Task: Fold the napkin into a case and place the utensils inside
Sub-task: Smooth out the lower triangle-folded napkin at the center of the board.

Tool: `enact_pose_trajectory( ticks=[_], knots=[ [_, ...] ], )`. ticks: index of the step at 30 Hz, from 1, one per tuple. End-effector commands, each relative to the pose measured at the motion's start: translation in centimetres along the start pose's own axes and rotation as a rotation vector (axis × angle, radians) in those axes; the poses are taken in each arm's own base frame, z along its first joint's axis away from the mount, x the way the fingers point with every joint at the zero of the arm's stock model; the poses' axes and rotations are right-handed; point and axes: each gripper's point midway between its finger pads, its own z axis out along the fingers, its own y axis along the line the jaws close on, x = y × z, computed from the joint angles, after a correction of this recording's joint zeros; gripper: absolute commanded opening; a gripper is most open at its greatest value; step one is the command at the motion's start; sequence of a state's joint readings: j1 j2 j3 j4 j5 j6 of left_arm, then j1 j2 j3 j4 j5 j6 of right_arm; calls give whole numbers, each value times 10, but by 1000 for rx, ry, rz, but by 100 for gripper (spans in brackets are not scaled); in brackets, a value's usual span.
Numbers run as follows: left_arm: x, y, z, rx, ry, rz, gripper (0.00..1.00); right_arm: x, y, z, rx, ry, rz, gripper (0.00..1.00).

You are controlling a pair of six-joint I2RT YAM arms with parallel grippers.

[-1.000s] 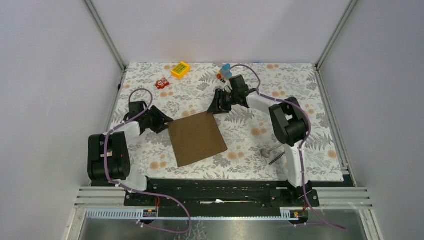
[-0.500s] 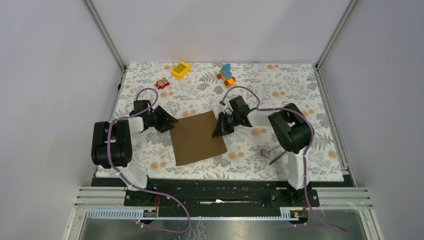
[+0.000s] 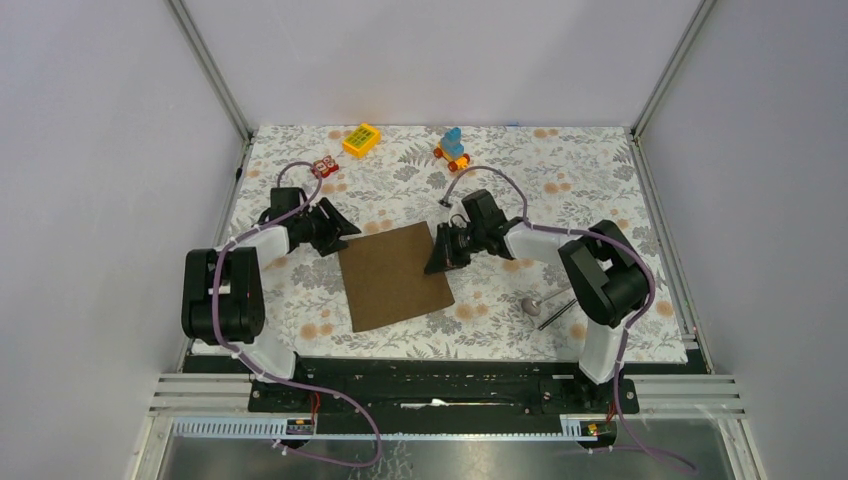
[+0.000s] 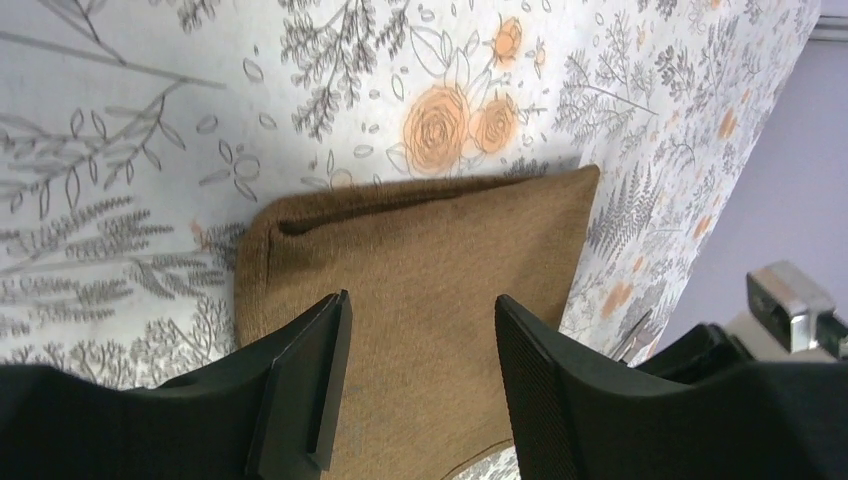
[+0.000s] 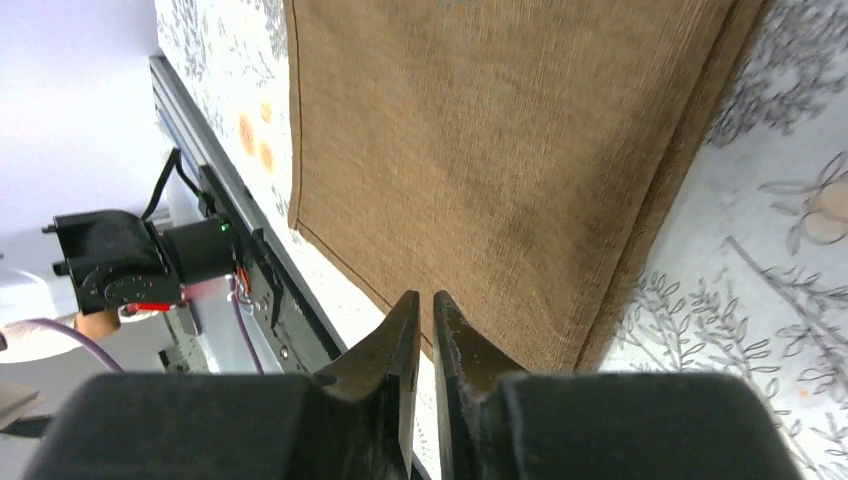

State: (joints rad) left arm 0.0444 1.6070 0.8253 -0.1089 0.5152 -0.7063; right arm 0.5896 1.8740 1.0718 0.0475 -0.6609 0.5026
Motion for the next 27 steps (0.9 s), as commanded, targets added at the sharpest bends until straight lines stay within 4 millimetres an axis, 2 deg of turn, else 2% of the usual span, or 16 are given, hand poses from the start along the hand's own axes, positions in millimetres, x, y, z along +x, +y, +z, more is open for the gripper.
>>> enact_pose_trajectory(
  ticks=[1,5,8,10,13,17,22,23,25,27],
  knots=[
    [-4,15,17,-40,44,-4,61,20,3,1,-44,18,9,15],
    [-2,32,30,-78,58,-34,62,40,-30,3,48,19,36,14],
    [-1,40,34,-106,58,-36,63,48,-65,-3,168,-2,65,13],
    [-1,43,36,-117,63,-39,63,51,-80,-9,227,-10,59,13],
    [0,45,40,-124,70,-43,64,52,-94,-16,309,-21,30,13],
    [-4,40,51,-101,80,-51,64,40,-114,-30,421,-67,19,15],
    [-10,28,66,-81,93,-31,64,18,-116,-36,452,-107,-12,18],
    [-12,24,67,-76,96,-24,65,19,-115,-38,458,-94,-7,20],
    [-18,14,64,-70,93,9,68,12,-99,-39,409,-100,-6,24],
    [-18,-1,60,-75,90,78,72,1,-68,-38,288,-109,4,28]
  ],
)
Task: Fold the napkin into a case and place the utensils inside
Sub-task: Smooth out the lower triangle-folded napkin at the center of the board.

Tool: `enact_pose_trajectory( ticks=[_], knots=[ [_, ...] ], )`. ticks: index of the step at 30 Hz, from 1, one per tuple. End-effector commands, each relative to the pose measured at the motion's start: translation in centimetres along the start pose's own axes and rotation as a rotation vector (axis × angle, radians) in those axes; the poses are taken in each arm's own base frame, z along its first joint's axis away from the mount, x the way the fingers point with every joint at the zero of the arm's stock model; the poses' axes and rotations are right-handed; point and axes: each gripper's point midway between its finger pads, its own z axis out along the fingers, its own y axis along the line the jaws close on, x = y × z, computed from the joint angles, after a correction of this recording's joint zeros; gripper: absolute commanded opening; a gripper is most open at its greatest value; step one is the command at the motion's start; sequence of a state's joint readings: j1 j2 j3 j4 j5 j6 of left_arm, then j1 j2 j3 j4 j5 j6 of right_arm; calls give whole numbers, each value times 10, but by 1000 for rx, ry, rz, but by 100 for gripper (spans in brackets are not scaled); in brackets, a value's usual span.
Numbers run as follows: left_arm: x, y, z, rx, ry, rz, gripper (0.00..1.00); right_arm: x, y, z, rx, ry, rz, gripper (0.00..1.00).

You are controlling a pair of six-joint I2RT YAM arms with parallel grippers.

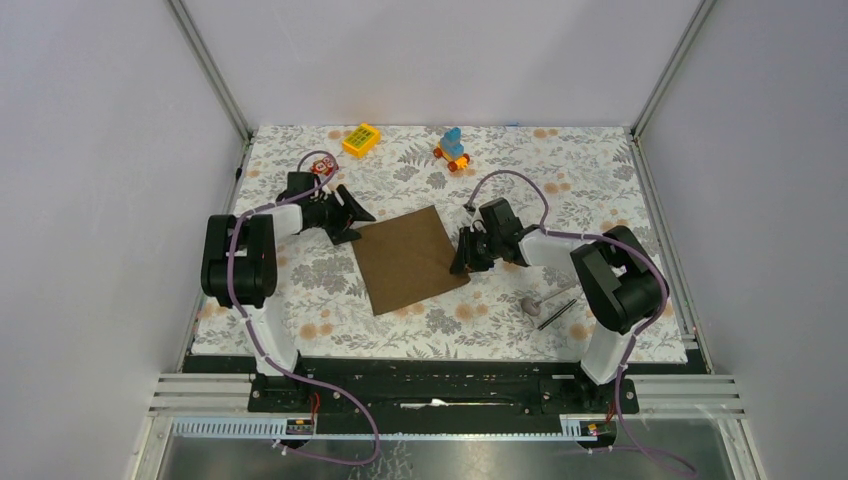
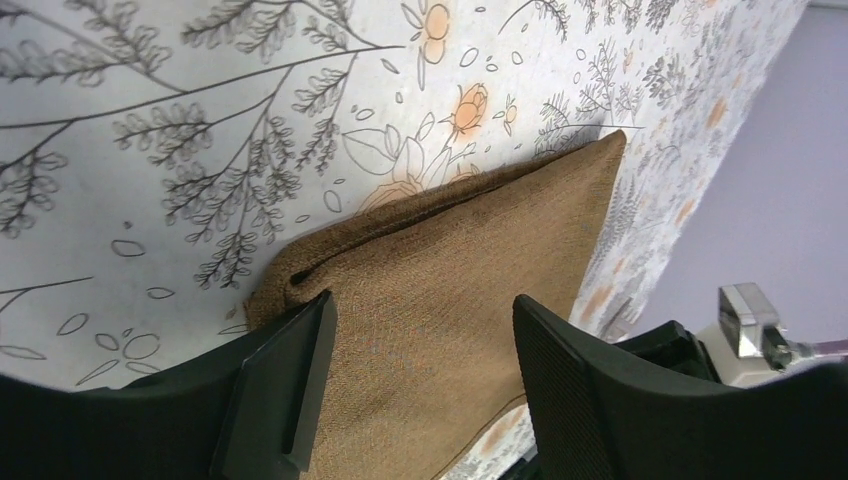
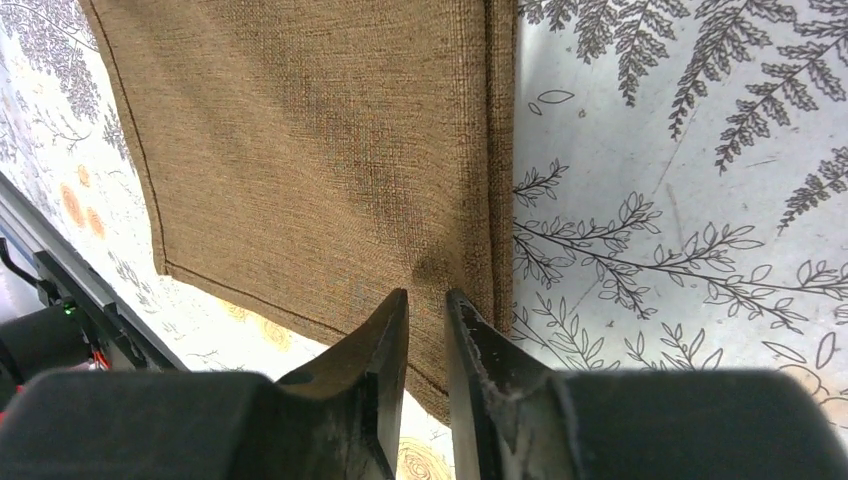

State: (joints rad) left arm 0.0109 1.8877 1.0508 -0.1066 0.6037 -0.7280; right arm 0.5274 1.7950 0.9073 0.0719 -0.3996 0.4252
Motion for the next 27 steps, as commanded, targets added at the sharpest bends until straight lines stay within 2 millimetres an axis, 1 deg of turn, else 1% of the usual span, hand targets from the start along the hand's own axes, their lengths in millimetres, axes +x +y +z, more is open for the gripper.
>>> enact_pose_trajectory(
  ticks=[1,2,3,4,6,9,12,15,18,21,22,24,27],
  knots=[
    [-3,9,4,-136,-28,124,74,-12,21,-18,-61,14,15,30],
    [-3,5,2,-140,-27,137,76,-16,38,-23,-126,19,21,31],
    [-2,3,-1,-138,-24,140,76,-19,47,-28,-160,18,26,33],
    [-1,3,-3,-140,-22,143,76,-21,52,-32,-173,14,28,35],
    [-1,5,-4,-151,-23,147,77,-19,53,-36,-179,13,25,37],
    [1,11,3,-154,0,127,77,-5,42,-31,-151,41,32,37],
    [3,16,8,-163,6,118,77,15,20,-21,-99,69,53,35],
    [-1,8,2,-159,-22,152,78,29,-3,-12,-41,74,73,33],
    [-4,-8,-12,-146,-42,192,80,38,-26,-10,46,73,68,32],
    [-9,-34,-33,-123,-89,257,84,42,-31,-17,92,80,36,33],
    [-10,-47,-45,-106,-116,286,86,43,-32,-22,110,89,24,34],
    [-10,-58,-63,-93,-150,318,88,37,-24,-33,123,79,-14,38],
    [-6,-62,-83,-106,-193,355,90,25,4,-51,122,47,-101,48]
  ],
)
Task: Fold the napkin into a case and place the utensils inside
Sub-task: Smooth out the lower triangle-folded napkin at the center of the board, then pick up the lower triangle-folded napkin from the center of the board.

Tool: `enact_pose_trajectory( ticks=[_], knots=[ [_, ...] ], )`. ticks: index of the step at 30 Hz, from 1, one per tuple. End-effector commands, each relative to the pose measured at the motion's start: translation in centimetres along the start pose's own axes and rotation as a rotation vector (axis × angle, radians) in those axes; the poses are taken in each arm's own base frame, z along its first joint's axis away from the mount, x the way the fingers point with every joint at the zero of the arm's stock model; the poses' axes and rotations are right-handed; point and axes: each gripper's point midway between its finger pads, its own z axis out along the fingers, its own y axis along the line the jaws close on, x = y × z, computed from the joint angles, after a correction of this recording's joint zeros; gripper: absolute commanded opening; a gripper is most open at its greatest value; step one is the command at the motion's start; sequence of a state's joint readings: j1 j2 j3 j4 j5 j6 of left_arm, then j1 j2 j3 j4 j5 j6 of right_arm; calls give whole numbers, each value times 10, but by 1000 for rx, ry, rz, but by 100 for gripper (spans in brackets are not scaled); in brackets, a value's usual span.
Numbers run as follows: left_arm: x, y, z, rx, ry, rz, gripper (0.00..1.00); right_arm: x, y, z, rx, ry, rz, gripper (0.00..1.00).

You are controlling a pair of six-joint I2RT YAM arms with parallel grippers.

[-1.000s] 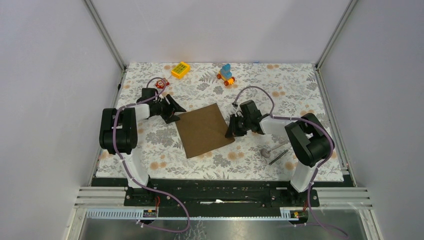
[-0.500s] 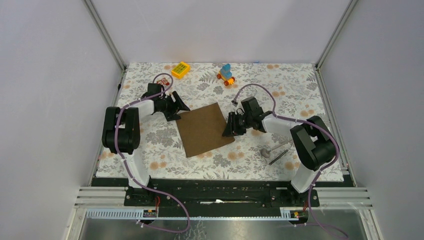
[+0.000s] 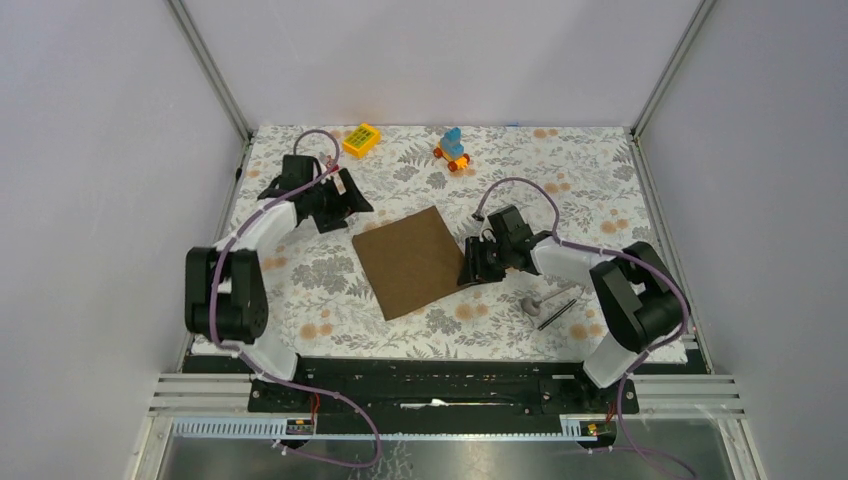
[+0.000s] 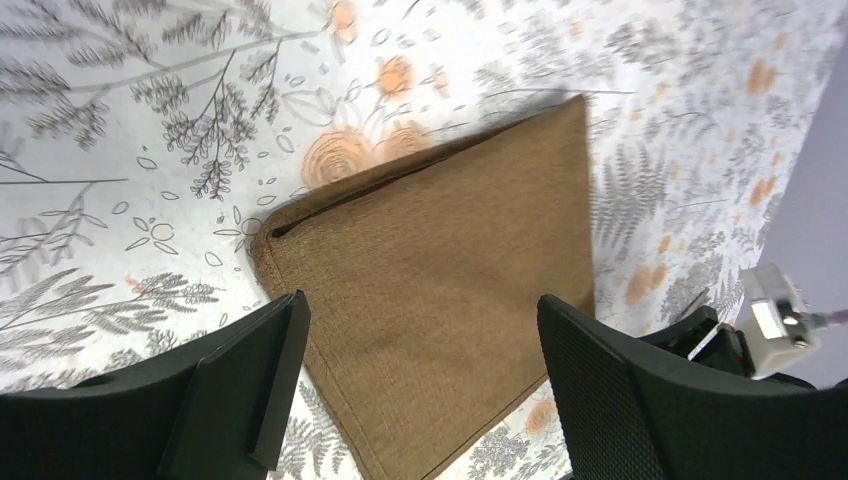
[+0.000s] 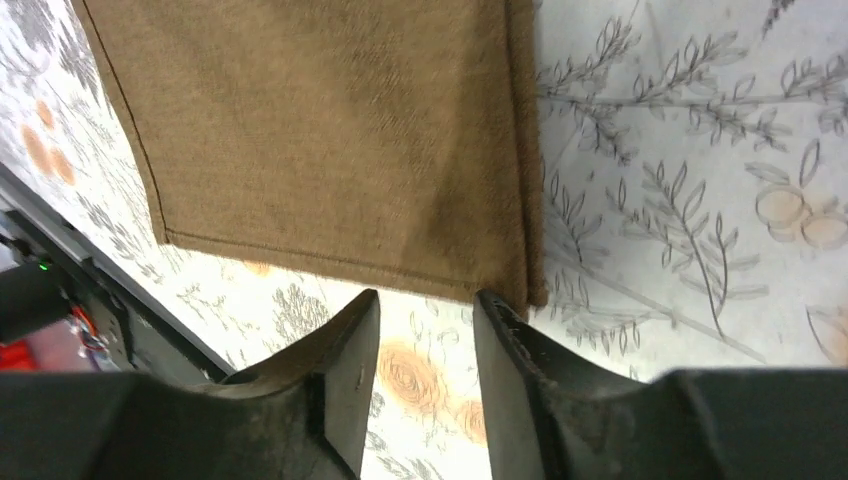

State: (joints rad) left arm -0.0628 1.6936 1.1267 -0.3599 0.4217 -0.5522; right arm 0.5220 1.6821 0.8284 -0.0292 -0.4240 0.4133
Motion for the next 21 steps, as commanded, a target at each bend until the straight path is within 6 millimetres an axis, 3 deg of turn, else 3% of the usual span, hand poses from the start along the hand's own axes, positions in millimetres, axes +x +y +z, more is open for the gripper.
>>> enact_pose_trajectory(
  ticks=[1,3,7,16,21],
  knots=[
    [-18,-19,-48,-6,-146,121,90,-6,15,-30,116,-31,-148,52],
    [-18,-16,-59,-26,-178,136,90,-10,41,-36,91,-43,-219,59],
    [-16,-11,-75,-57,-232,163,92,-5,76,-28,59,-18,-287,64],
    [-23,10,-97,-139,-332,181,92,12,137,20,54,28,-349,69],
    [-40,44,-124,-286,-462,62,92,32,159,42,175,71,-383,83]
  ],
)
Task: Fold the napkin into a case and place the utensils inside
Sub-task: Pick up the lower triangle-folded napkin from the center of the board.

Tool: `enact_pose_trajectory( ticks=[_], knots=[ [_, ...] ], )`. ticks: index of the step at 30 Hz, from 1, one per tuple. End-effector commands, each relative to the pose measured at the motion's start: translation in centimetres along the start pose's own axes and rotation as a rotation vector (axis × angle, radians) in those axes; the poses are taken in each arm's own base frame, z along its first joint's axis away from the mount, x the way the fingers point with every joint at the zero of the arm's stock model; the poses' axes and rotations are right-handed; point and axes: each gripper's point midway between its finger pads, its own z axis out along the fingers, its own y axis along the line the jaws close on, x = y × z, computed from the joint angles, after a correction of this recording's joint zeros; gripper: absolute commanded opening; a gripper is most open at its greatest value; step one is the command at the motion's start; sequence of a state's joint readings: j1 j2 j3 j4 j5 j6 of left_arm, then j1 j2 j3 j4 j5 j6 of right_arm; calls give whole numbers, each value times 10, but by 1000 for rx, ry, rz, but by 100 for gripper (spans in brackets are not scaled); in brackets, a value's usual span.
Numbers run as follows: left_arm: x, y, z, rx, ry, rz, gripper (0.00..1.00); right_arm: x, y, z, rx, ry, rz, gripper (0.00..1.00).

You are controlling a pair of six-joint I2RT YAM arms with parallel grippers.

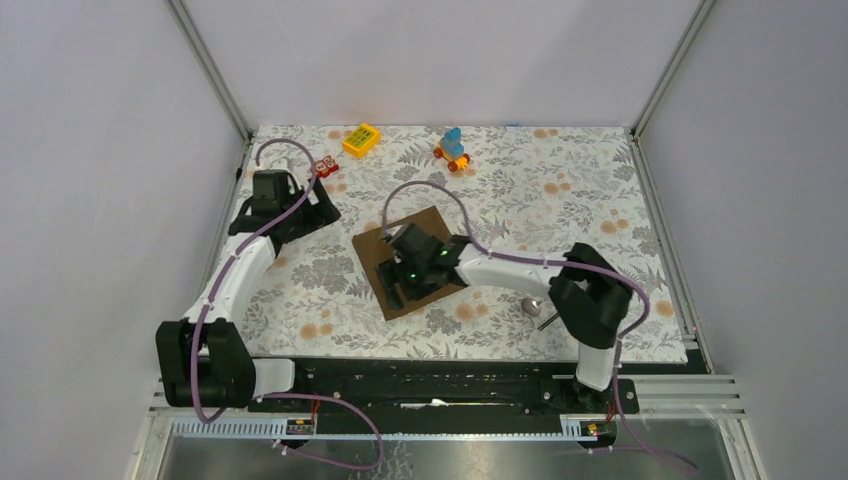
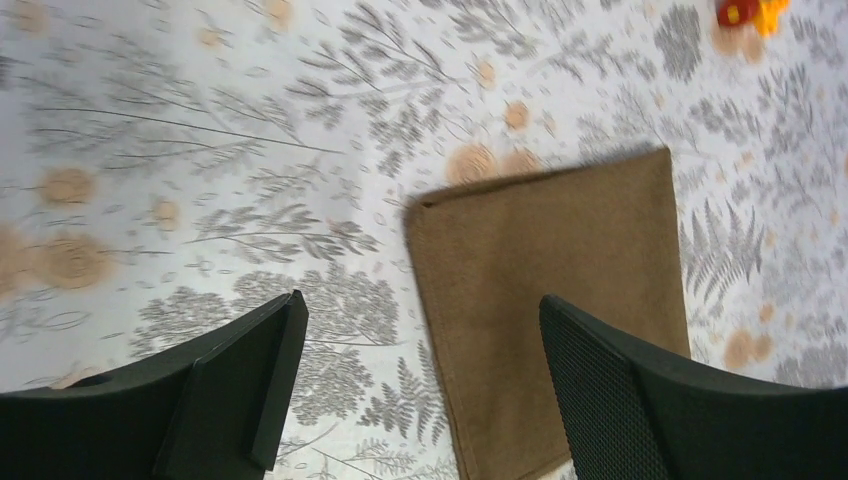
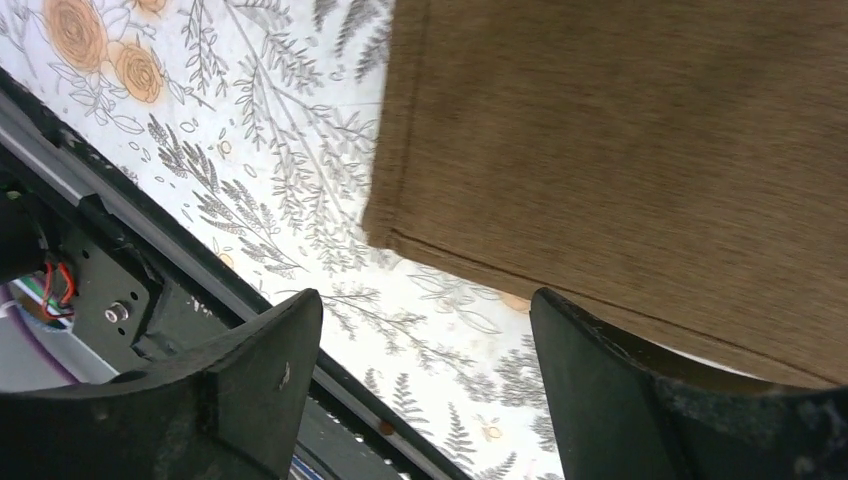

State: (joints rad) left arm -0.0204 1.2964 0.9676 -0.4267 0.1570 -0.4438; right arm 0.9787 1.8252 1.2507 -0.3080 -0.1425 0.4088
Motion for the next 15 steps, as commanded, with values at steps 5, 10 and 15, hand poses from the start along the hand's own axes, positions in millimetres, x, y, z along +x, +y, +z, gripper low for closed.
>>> enact_pose_trajectory(
  ticks=[5,10,15],
  knots=[
    [-45,58,-29,-211,-216,-187,93,7,34,19,260,87,-105,83],
    [-48,63,-30,-142,-200,-246,93,10,34,29,317,168,-130,57],
    [-48,64,-28,-78,-180,-290,93,17,36,38,323,256,-154,53]
  ],
)
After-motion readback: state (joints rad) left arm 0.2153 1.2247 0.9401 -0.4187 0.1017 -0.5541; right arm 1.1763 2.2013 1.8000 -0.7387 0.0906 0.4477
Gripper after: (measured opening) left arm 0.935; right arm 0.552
